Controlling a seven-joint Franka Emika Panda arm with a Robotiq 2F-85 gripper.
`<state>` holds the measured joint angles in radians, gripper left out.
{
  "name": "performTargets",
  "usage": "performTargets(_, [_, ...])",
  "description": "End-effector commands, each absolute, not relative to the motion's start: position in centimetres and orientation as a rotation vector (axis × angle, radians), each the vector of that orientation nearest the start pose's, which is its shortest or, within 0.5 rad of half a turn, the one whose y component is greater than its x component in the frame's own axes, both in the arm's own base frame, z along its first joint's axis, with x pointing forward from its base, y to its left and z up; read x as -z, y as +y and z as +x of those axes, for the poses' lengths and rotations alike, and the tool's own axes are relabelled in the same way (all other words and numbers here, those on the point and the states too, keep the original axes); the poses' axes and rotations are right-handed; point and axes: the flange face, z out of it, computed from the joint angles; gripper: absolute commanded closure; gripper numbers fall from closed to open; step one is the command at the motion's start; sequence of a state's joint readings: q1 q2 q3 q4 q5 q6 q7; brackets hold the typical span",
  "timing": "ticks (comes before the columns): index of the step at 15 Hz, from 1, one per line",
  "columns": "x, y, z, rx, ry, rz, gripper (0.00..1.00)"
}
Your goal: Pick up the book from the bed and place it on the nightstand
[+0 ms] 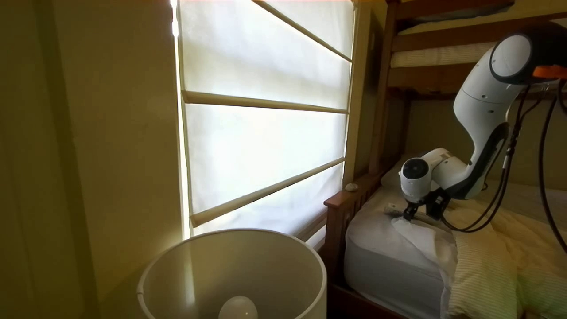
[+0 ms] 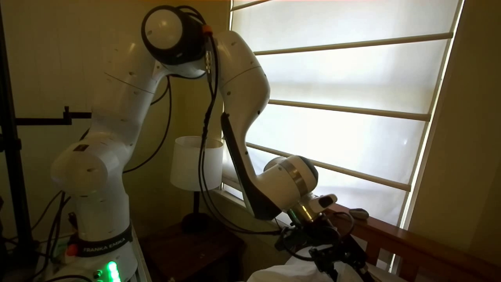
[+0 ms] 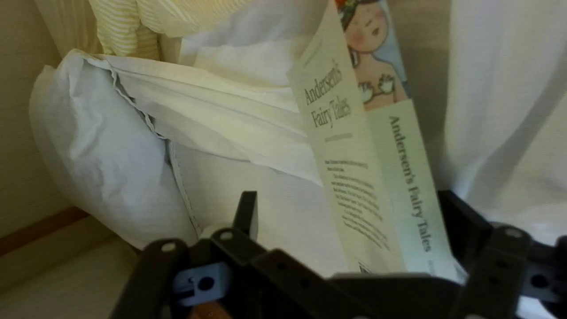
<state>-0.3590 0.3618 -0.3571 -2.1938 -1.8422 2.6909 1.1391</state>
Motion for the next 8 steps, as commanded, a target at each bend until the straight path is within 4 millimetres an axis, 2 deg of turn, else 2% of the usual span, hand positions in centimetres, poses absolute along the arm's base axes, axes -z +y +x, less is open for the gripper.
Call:
performTargets(1, [-21.3,-34.1,41.9,-0.175,-0.084,2.250,0.00])
performTargets(8, [-20.5,-36.3,39.6,-0.046,-0.115,2.225,0.00])
